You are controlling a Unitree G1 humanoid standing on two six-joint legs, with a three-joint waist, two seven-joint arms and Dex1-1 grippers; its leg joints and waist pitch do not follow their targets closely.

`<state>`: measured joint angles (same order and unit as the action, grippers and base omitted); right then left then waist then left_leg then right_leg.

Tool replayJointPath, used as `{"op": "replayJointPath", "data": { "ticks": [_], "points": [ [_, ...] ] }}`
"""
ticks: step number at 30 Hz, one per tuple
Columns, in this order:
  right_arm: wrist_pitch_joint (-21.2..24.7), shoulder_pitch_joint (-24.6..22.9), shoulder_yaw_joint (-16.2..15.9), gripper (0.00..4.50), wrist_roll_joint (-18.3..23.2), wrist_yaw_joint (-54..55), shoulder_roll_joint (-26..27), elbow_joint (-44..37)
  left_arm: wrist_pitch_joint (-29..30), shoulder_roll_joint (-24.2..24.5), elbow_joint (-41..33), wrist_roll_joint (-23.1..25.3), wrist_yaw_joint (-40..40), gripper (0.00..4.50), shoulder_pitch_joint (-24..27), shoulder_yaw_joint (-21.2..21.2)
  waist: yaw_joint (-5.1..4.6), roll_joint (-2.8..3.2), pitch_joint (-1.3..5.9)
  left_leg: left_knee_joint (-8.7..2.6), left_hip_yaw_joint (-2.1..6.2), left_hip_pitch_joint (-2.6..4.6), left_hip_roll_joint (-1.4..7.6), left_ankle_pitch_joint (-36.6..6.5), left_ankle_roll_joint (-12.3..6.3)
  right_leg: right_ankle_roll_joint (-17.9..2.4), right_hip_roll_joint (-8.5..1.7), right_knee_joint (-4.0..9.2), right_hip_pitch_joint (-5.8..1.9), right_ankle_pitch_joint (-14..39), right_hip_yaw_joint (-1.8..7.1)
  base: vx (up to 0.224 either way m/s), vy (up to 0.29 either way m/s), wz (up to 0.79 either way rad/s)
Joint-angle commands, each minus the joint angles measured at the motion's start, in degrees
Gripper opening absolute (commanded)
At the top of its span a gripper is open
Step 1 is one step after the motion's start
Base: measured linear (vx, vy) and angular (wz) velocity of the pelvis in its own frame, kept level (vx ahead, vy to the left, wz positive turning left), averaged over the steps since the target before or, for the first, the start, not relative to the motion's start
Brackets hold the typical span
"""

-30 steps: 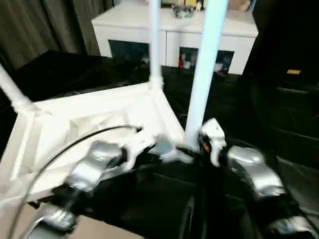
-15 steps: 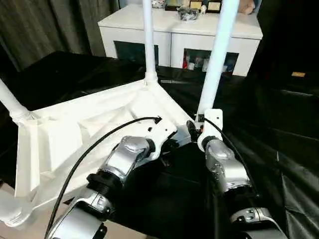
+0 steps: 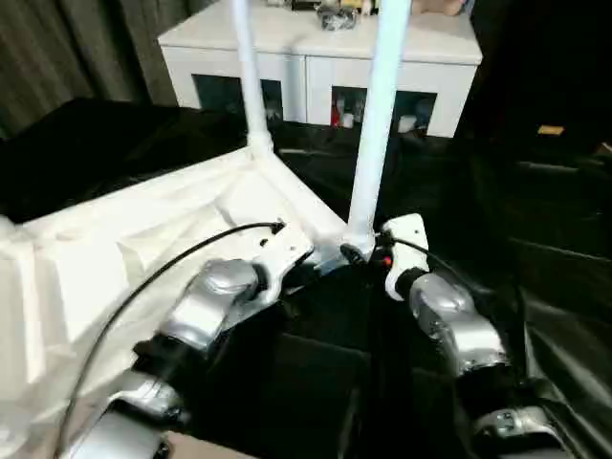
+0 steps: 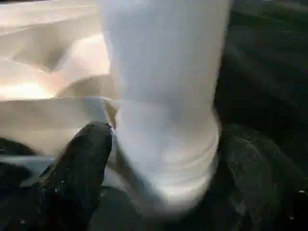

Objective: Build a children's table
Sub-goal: Rotate leg to tighten

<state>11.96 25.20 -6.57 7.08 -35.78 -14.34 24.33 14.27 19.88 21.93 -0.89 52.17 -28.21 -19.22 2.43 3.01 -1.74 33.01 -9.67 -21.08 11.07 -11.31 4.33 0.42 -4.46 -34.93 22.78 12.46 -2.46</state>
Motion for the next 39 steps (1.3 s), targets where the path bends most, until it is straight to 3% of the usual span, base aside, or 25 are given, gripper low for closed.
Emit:
{"op": "replayJointPath", "data": {
  "ticks": [1,4,5,10,12,15,19,22,23,31,33,34,37,39],
  "points": [
    [-0.93,-0.85,-0.56,3.86,0.63,-6.3,-1.85,-2.24,-0.43,1.82,-1.59,-1.41,7.55,0.0,3.05,-3.2,0.55,-0.44,3.45,-2.2,0.01,-0.13,1.28,-0.09,-7.74,-15.92,-2.75,2.22,-3.52,-16.67,1.92,0.0,0.0,0.0],
    [0.45,-2.52,-2.65,3.86,3.37,-15.49,-5.69,-5.26,0.16,3.68,-3.58,-1.45,9.78,0.0,3.93,-3.99,0.91,-0.53,3.46,-2.16,0.02,-0.03,1.39,-0.45,-8.44,-16.89,-2.57,2.02,-3.62,-16.54,1.76,0.0,0.0,0.0],
    [0.61,-3.01,-3.52,3.86,3.69,-18.19,-6.96,-5.97,0.52,4.11,-4.16,-1.7,10.61,0.0,4.16,-4.12,1.37,-0.44,3.25,-2.2,-0.09,0.26,1.73,-1.81,-8.4,-17.08,-2.56,2.22,-3.22,-14.11,1.71,0.0,0.0,0.0],
    [0.79,-3.78,-6.73,3.86,3.67,-26.26,-10.88,-6.84,1.37,4.89,-5.88,-2.2,11.95,0.0,4.42,-3.78,1.42,-0.58,2.51,-3.08,-0.05,0.45,1.93,-9.49,-4.82,-16.44,-2.9,3.24,-3.1,0.04,1.85,0.0,0.0,0.0],
    [0.22,-3.72,-7.44,3.86,3.19,-27.81,-11.72,-6.83,1.64,5.29,-6.4,-2.49,12.36,0.0,4.55,-3.73,1.36,-0.63,2.54,-3.21,0.01,0.53,1.92,-10.2,-3.86,-15.7,-2.98,3.46,-3.07,2.57,1.95,0.0,0.0,0.0],
    [-0.23,-3.64,-8.17,3.86,2.66,-29.51,-12.53,-6.73,1.73,5.59,-6.69,-2.49,12.52,0.0,4.65,-3.53,1.3,-0.72,2.66,-3.1,0.02,0.48,1.83,-9.39,-3.69,-15.31,-3.0,3.46,-3.06,2.36,2.05,0.0,0.0,0.0],
    [-0.34,-3.4,-8.4,3.86,2.29,-29.6,-12.59,-6.23,2.08,5.78,-7.1,-2.41,12.48,0.0,4.79,-3.43,1.38,-0.77,2.96,-2.68,0.01,0.24,1.62,-5.89,-4.95,-15.91,-2.86,2.96,-3.19,-2.49,1.95,0.0,0.0,0.0],
    [-0.05,-3.25,-8.6,3.86,2.26,-29.6,-12.25,-6.01,2.21,5.81,-7.17,-2.32,12.51,0.0,4.84,-3.33,1.42,-0.71,3.0,-2.6,0.0,0.24,1.58,-5.59,-5.44,-16.3,-2.82,2.87,-3.18,-3.61,1.88,0.0,0.0,0.0],
    [0.12,-3.21,-8.59,3.59,2.25,-29.35,-12.02,-5.89,2.22,5.79,-7.16,-2.28,12.49,0.0,4.83,-3.28,1.38,-0.74,2.98,-2.6,-0.01,0.22,1.58,-5.94,-5.47,-16.35,-2.84,2.91,-3.19,-3.35,1.88,0.0,0.0,0.0],
    [1.03,-3.01,-7.54,3.01,2.75,-26.59,-10.15,-5.27,2.45,5.66,-6.78,-1.92,12.21,0.0,4.57,-3.07,1.31,-0.7,3.0,-2.62,0.03,0.29,1.57,-6.39,-4.94,-16.23,-2.81,2.93,-3.18,-2.34,1.87,0.0,0.0,0.0],
    [1.39,-2.83,-7.19,2.81,1.37,-22.99,-9.06,-3.88,3.07,5.26,-6.16,-1.51,11.16,0.0,4.32,-2.97,1.2,-0.7,2.94,-2.69,0.05,0.24,1.55,-6.54,-4.66,-16.12,-2.8,2.94,-3.15,-1.89,1.87,0.0,0.0,0.0],
    [2.58,-2.06,-5.97,2.78,-1.09,-15.3,-6.81,-0.93,4.01,4.28,-4.63,-0.64,8.43,0.0,3.8,-2.5,1.14,-0.69,2.86,-2.77,0.04,0.25,1.53,-7.09,-4.46,-16.04,-2.81,3.05,-3.11,-1.06,1.87,0.0,0.0,0.0],
    [5.14,-1.52,-3.1,2.75,-1.96,-5.27,-2.95,1.38,5.17,2.08,-1.2,1.41,1.86,0.0,2.48,-1.36,0.25,-0.53,1.97,-3.7,0.14,0.76,1.42,-14.25,-0.6,-13.56,-2.91,4.45,-2.63,12.92,1.95,0.0,0.0,0.0],
    [9.21,-1.33,0.22,2.73,-1.45,3.78,1.04,2.24,5.88,-0.21,2.26,2.93,-4.21,0.0,0.96,-0.27,0.06,-0.65,1.78,-4.03,0.41,1.27,1.41,-18.07,0.99,-11.5,-3.08,5.0,-2.53,19.09,2.03,0.0,0.0,0.0]
  ]
}}
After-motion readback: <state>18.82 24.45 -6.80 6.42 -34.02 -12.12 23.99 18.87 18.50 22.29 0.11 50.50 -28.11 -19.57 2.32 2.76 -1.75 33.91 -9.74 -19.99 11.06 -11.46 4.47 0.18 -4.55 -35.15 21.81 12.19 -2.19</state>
